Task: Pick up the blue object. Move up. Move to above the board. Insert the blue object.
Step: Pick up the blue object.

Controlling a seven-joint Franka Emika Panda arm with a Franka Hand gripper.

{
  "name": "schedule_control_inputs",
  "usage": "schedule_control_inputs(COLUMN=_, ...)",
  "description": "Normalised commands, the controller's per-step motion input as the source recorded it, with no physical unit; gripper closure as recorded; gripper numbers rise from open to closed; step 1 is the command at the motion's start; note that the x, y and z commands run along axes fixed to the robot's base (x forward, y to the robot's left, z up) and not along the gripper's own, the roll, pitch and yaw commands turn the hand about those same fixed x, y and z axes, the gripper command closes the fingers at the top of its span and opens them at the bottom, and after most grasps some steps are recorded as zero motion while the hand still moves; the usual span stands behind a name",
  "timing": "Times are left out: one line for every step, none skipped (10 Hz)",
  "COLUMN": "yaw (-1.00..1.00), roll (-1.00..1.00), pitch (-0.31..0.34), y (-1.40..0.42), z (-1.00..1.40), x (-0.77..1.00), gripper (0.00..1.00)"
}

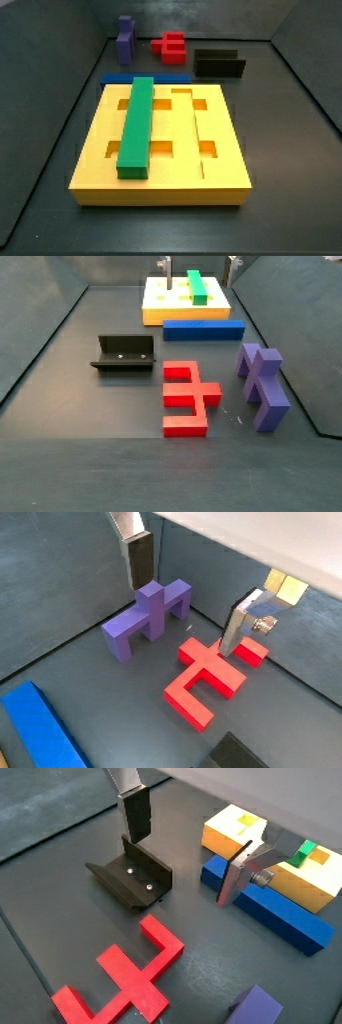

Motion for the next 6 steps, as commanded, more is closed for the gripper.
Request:
schedule_control_inputs(yaw=0.00, roll=0.00, pitch=0.000, y=-0.02, z=0.00, x=0.00, gripper=0.00)
schedule_control_inputs(yaw=0.00, roll=0.00, pitch=0.000, y=0.00, z=0.00, x=-0.03, gripper=0.00)
schedule_control_inputs(yaw=-0.37, roll=-0.10, pitch=-0.154, y=-0.08, z=-0.25, x=-0.33, gripper=0.00)
schedule_control_inputs(yaw=-0.71, roll=-0.19, pitch=-0.206, y=-0.15, z=-0.35, x=-0.30, gripper=0.00)
schedule_control_inputs(yaw=-0.65, roll=-0.16, pitch=-0.149, y=-0.21, z=-0.49, x=-0.32, gripper=0.00)
schedule_control_inputs(yaw=-0.73, roll=-0.05, pitch=-0.060, y=-0.39, z=-0.43, x=-0.07, gripper=0.00)
